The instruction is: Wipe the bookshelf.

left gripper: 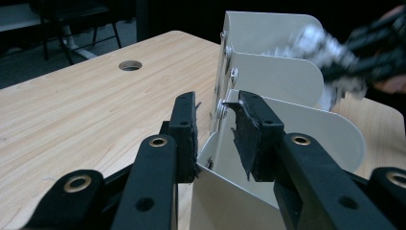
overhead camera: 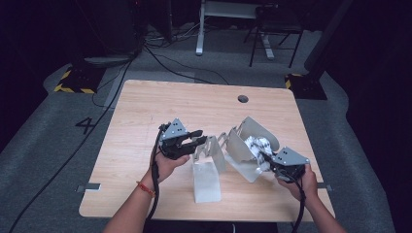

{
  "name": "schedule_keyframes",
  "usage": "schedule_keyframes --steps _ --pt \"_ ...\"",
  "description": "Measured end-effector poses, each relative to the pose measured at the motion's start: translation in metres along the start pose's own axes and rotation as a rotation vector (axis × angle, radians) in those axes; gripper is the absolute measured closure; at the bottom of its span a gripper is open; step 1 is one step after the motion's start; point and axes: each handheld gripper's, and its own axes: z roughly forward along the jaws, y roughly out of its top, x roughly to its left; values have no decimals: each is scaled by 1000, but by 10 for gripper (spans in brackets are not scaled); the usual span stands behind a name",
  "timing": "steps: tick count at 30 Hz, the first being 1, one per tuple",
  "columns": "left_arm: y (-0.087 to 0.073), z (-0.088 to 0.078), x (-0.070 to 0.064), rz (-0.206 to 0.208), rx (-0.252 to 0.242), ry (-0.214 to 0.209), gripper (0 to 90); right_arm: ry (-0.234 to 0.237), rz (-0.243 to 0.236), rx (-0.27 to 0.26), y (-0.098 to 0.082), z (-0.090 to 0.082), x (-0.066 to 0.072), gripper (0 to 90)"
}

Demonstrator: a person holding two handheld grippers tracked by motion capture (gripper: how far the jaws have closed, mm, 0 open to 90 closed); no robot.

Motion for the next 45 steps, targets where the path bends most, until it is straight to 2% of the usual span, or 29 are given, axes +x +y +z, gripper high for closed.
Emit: schedule_keyframes --steps 3,9,12,14,20,23,26,28,30,34,40,42,43,44,45 --pt "0 0 0 0 0 -1 697 -45 -11 -53 19 -10 -9 831" --pt "0 0 0 -1 -3 -2 697 -114 -31 -106 49 -16 -24 830" --pt "0 0 0 0 -2 -1 697 -128 -20 -132 58 -19 -26 830" --pt "0 0 0 1 -2 -1 697 -130 -18 -123 59 -17 -27 830" --pt "-1 0 1 -7 -8 -11 696 -115 -38 -85 46 -7 -17 830" --pt "-1 0 1 -6 -8 -8 696 -97 -42 -47 37 0 -13 830" --pt "-1 0 0 -5 -10 -4 696 -62 -23 -9 23 10 -10 831" --pt "-1 0 0 2 -7 1 696 -51 -12 -8 14 16 -8 831" --pt "-1 0 0 1 -7 -3 696 -24 20 0 3 27 -6 831" --pt "-1 1 0 2 -8 -4 696 -11 -1 58 -7 44 3 831" --pt "-1 0 0 14 -10 3 696 48 -1 142 -26 69 14 831" --pt "-1 0 0 13 -12 2 696 46 -20 150 -26 71 17 831" --pt "-1 0 0 11 -14 2 696 31 -36 149 -25 70 18 831" --pt "-1 1 0 10 -15 -2 696 -3 -59 135 -22 67 18 831" --pt "-1 1 0 10 -16 -2 696 -19 -62 121 -18 64 18 831"
